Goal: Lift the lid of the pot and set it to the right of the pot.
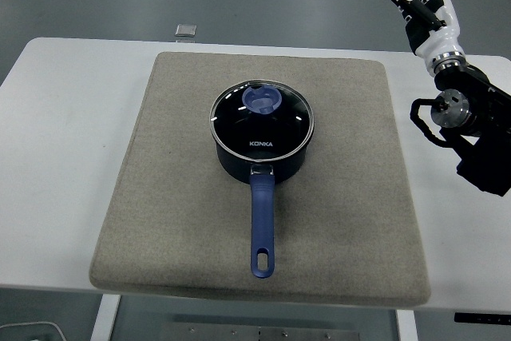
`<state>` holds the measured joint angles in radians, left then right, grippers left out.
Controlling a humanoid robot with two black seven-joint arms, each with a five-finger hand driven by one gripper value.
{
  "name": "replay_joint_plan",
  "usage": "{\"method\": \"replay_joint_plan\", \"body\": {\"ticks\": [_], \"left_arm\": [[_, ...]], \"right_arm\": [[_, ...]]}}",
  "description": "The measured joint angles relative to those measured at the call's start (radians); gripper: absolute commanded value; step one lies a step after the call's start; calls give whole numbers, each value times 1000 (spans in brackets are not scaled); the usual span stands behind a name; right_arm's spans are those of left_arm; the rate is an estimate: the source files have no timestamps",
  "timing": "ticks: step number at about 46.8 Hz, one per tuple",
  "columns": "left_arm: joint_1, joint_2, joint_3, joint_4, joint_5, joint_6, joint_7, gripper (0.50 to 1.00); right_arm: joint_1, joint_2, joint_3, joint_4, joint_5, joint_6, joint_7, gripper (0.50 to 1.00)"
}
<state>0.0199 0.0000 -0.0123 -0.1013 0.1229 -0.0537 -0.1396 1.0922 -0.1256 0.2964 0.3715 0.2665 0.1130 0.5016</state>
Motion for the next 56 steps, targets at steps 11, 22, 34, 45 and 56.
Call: {"method": "replay_joint_plan", "body": {"ticks": [11, 22, 34, 45, 56], "left_arm": [[0, 0, 0, 0, 0, 0, 0, 1000], [0, 0, 0, 0, 0, 0, 0, 1000], [0, 0, 0, 0, 0, 0, 0, 1000], [0, 0, 0, 0, 0, 0, 0, 1000], [0, 0, 0, 0, 0, 0, 0, 1000]], "right_arm": [[20, -29, -17, 1, -87, 13, -1, 903], [89, -85, -22, 7, -215, 34, -8, 903], [174, -126, -29, 8, -371, 75, -12, 901], [214, -144, -30, 15, -516, 193, 0, 901], [292, -169, -29, 76, -704, 266, 45, 901]]}}
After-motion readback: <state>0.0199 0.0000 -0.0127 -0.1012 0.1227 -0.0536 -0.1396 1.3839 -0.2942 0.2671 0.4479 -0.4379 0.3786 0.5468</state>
